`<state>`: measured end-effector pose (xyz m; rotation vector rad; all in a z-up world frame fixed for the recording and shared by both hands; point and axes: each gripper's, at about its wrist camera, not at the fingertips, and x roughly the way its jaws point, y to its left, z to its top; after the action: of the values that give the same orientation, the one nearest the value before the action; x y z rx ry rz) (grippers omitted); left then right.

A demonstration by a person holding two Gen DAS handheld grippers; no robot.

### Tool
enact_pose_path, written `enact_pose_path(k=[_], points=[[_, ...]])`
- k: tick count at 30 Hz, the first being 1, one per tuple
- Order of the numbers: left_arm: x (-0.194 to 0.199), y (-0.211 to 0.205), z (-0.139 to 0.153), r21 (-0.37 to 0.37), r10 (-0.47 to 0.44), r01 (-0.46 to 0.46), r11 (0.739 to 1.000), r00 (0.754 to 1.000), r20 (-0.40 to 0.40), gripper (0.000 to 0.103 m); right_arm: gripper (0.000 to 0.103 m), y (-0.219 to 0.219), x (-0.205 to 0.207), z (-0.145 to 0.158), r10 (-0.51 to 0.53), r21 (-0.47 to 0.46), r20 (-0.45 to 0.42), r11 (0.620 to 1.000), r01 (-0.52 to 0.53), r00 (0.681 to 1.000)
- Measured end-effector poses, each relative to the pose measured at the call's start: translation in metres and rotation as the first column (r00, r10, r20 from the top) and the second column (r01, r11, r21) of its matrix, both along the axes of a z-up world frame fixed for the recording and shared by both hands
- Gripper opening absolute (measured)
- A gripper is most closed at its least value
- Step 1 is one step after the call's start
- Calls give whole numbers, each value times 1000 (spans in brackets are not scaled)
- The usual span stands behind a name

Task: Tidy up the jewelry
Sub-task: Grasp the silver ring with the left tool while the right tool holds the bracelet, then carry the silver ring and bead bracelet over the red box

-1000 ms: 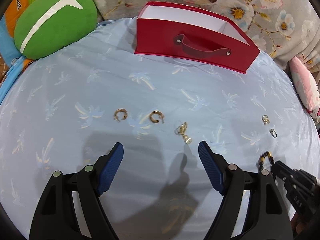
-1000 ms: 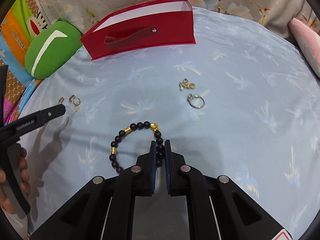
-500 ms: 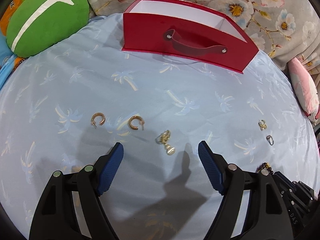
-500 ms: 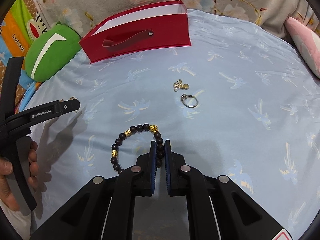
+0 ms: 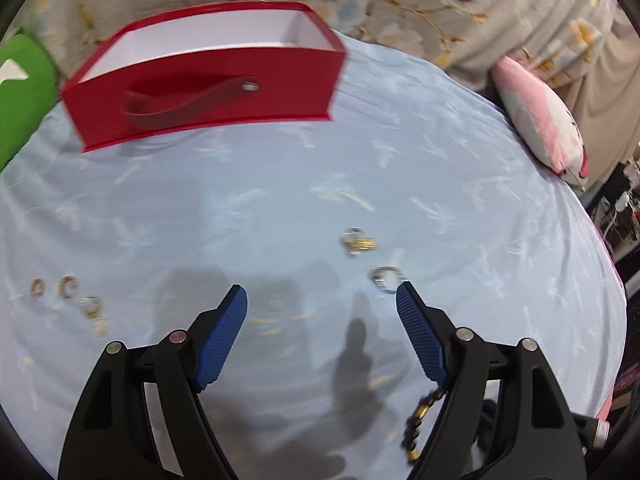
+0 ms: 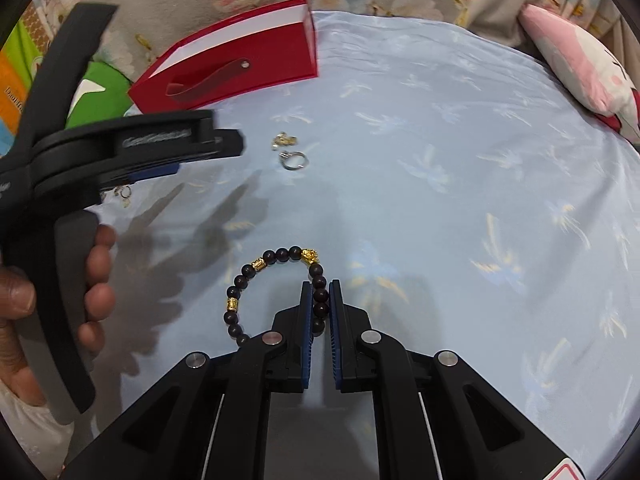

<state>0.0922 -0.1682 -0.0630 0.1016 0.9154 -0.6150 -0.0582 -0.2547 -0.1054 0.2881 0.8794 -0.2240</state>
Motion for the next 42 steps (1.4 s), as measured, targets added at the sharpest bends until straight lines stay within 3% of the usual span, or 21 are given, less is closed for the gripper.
enact_pose_path(k=[5,8,9,12,13,18,26,42], points=[[-2,-40,-18,47,-18,19,999,1000,-21,67,7,-19,-10,0,-46,21,3,999,46,999],[-7,-50,-18,81,-20,18,997,1000,19,61,7,-24,-11,3,-57,27,7,998,57,998],[-8,-52,-18,84,-22,20,996,1000,22,57,7,-26,-11,4,-60,30,8,998,60,998],[-12,-57,-18,116,-31,25,993,998,50,25,7,-30,-11,6,-70,36,11,997,70,997],[-11,-56,-19,118,-36,30,993,998,47,22,7,-31,-11,7,-73,37,13,997,72,997],[-13,-38,-13,89,-24,21,996,999,26,21,7,-30,-9,16,-66,40,36,997,65,997],[-18,21,11,63,65,-67,996,997,30,21,7,-12,8,39,-7,35,99,999,4,995],[14,108,55,21,237,-240,971,967,97,21,7,41,87,103,146,-17,261,989,-146,954]])
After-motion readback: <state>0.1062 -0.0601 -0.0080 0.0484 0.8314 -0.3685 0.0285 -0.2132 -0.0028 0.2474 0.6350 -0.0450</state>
